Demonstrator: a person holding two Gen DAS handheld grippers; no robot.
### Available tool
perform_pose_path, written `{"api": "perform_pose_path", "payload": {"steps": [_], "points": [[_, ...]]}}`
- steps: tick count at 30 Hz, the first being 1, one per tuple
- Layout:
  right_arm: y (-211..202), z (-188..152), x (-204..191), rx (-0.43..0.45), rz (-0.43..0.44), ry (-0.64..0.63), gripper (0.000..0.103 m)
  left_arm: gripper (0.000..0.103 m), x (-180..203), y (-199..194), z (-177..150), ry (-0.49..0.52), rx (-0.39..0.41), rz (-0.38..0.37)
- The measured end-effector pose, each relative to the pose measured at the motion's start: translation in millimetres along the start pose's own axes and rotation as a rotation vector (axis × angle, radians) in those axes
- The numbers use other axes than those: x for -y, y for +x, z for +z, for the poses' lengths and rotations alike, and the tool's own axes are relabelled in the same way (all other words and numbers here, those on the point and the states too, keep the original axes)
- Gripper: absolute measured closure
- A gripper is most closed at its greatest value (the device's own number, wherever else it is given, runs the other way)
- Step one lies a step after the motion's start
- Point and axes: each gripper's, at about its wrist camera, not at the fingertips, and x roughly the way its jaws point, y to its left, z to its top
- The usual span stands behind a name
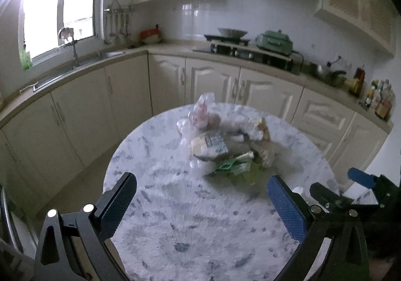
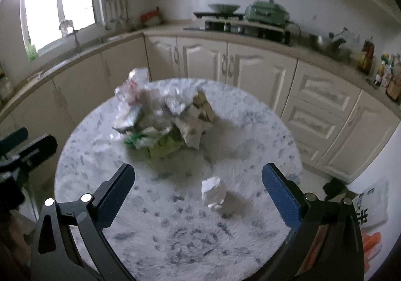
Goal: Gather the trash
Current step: 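Move both tools toward the trash pile on the table, then grasp the white paper ball with the right tool while the left tool grasps the milk carton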
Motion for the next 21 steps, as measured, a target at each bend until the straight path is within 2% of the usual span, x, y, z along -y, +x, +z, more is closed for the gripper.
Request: {"api": "perform_pose_path", "payload": {"steps": [4,6,7,15,17,18,19,21], "points": [[31,-16,11,-0.076,0.019,0.018,0.006,0.001,2,30,-4,0.005,-0.056,0.002],[43,-21,16,-0.106,0.018,0.027,0.011,0.001,3,44,-5,0.004,-0.086,-0.001],[52,-25,20,-0.128,0.019,0.039,0.017,0.001,3,50,-6,0.004,-0.094,-0.002],[88,-29,27,-0.178,0.034,0.022,0.032,0.001,6,88,-5,-0.004,-0.157,-0.008],[95,-29,23,-0.203,0.044,0.001,0.057,0.001,8,95,-4,-0.006,-0.16,-0.008],[96,-29,21,-0.193,0.035,-0.01,0.059,0.001,9,99,-4,-0.006,-0.164,-0.01],[97,-28,20,-0.194,0.038,-0.02,0.068,0.001,10,103,-4,-0.007,-0.168,-0.009],[96,-27,20,-0.189,0.063,-0.014,0.07,0.001,11,109,-4,-0.012,-0.176,-0.008]]}}
